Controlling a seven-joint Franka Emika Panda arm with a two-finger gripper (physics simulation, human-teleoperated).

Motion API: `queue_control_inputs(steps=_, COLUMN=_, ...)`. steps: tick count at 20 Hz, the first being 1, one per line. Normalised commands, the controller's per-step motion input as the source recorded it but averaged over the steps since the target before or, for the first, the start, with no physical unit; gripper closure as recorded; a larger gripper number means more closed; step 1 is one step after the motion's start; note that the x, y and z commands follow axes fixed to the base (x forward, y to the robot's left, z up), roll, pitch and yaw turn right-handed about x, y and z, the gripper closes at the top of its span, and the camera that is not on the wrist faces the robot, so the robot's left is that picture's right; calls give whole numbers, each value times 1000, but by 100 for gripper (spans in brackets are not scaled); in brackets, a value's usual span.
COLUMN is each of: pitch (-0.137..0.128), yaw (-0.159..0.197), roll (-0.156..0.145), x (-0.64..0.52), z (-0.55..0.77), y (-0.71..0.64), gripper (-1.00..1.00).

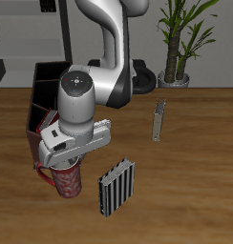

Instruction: Place the red book into the right desk caddy's left compartment and place the red mug into the right desk caddy's right compartment

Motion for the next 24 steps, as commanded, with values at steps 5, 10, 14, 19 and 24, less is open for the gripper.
queue_control_inputs(steps=5, pitch=-94, yaw=-65, roll=-45, x=-42, z=420, y=-92, gripper=100)
queue_control_inputs(steps=10, pitch=-102, yaw=-122, roll=-47, x=-208, z=706, y=-54, gripper=100)
queue_control_inputs(steps=14, pitch=-58, yaw=-108, roll=-6, x=-178, z=499, y=-45, gripper=100)
queue_control_inputs(steps=19, pitch=-82, yaw=-78, roll=-17, x=-260, z=569, y=-106, gripper=100)
queue_control_inputs(steps=24, pitch=-88, yaw=-96, roll=15, x=-333, z=524, y=-4, gripper=100)
